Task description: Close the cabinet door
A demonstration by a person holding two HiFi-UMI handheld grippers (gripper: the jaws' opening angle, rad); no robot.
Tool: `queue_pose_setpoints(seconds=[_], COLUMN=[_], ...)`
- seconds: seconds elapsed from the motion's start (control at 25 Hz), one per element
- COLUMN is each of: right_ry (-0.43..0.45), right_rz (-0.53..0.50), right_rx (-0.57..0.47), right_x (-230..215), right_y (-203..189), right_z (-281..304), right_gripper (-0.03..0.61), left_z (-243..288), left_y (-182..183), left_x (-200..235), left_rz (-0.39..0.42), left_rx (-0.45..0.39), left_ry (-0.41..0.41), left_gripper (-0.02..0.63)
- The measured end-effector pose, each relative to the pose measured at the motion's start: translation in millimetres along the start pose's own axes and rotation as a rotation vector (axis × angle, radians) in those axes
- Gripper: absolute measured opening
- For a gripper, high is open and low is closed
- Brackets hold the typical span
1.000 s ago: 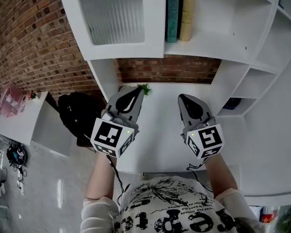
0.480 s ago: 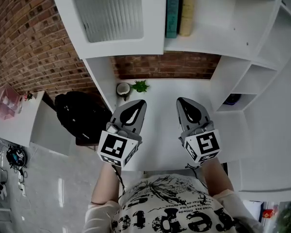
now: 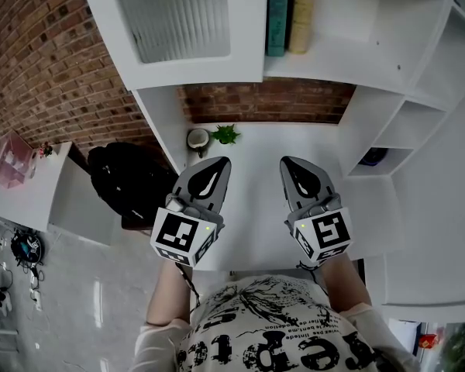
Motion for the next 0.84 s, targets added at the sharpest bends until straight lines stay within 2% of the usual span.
queue_pose_setpoints(seconds=[0.56, 0.84], right_ry=[-0.004, 0.015], right_rz=[-0.017, 0.012], right_rx=[-0.005, -0.015], right_x=[-4, -10], right_y=[-3, -10], right_z=[-3, -2], right_gripper=[0.014, 0.014], left_z=[1, 7], left_y=[5, 0], left_x=[-10, -13], left_rz=[0.028, 0.020], left_rx=[-0.004, 0.014], left_ry=[0.020, 0.008], left_gripper=[0.014, 0.014])
Point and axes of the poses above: the fingertips, and each gripper's own axes: z forward along the fingers, x to its left, y out of its top, the point moved 10 cm from there along -z, backward along the fingers, and after that the axes turned 12 degrees about x, right-handed, at the moved point
